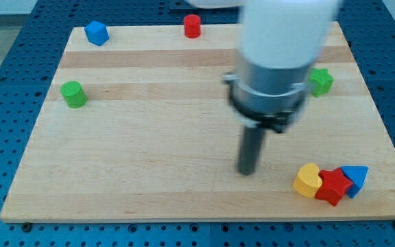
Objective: Place the arm at the left of the green circle
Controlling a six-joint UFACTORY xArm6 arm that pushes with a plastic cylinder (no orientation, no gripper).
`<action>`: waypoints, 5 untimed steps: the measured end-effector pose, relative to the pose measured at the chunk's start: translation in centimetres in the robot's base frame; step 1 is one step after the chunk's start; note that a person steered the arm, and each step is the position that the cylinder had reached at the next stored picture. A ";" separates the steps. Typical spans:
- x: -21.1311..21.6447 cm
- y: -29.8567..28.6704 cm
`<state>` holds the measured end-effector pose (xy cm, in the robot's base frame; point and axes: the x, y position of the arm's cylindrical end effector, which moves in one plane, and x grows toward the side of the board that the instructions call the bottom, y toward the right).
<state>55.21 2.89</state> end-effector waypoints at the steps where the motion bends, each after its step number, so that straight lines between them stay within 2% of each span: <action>1: -0.4 -12.0; 2: -3.0 -24.5; 3: -9.3 -32.5; 4: -14.4 -33.4; 5: -17.0 -32.0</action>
<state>38.26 -29.08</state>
